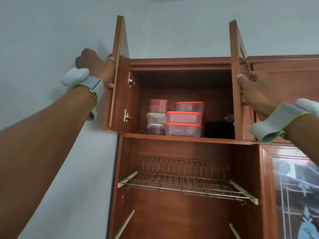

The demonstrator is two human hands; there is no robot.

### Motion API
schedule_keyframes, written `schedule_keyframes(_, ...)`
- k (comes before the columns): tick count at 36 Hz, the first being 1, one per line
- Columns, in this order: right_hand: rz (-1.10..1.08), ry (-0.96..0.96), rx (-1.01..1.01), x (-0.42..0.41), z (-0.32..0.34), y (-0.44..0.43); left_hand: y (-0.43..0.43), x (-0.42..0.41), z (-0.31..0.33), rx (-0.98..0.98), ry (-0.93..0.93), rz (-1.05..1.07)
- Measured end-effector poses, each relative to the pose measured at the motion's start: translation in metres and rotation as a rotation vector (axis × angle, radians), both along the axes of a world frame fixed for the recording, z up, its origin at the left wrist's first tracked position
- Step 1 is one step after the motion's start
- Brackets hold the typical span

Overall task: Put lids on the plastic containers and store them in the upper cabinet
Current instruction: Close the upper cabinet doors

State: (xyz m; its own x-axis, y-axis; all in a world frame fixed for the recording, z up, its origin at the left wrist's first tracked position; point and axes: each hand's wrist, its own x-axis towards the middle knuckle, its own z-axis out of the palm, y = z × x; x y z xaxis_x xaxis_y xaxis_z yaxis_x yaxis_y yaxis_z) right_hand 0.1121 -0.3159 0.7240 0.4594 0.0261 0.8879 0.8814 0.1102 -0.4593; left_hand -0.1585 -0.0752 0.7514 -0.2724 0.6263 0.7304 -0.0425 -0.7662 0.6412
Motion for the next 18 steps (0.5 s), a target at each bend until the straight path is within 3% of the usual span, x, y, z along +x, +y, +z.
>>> schedule_keyframes(8, -0.002, 0.028, 0.004, -0.001, -0.002, 0.028, -0.007, -0.003, 0.008, -0.005, 0.146, -0.073)
schedule_keyframes(12, 0.000, 0.040, 0.013, -0.003, -0.003, 0.025, -0.007, -0.001, 0.009, -0.026, 0.108, -0.156)
schedule_keyframes(18, 0.138, 0.082, -0.060, -0.005, -0.002, 0.015, 0.002, -0.001, -0.001, -0.104, 0.024, -0.477)
